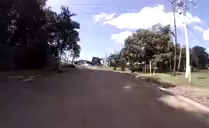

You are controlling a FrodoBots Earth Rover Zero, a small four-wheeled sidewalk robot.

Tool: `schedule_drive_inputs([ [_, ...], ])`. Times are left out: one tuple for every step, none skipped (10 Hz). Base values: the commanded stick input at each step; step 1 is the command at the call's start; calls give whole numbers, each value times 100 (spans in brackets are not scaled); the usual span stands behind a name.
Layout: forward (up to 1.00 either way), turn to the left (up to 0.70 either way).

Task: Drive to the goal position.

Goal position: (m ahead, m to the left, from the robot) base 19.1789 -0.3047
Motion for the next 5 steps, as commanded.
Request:
schedule_drive_inputs([
  [70, 0],
  [70, 0],
  [70, 0],
  [70, 0],
  [70, 0],
])
